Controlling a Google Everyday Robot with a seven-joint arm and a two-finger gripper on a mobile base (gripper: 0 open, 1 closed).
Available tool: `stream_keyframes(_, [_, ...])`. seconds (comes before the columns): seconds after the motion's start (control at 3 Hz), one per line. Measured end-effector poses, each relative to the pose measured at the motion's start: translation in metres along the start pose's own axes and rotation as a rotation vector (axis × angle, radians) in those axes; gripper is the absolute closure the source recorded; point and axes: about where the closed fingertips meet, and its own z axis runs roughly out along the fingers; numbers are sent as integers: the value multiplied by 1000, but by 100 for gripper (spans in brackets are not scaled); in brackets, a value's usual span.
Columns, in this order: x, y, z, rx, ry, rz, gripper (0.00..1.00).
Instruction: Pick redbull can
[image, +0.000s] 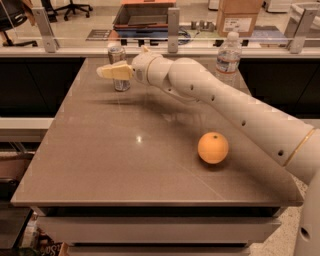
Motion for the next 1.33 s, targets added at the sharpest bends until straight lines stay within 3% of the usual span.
stream_keyframes(0.33, [-3,0,12,-24,-6,-9,17])
stream_keyframes(1.33, [-4,6,16,-33,-6,-8,87])
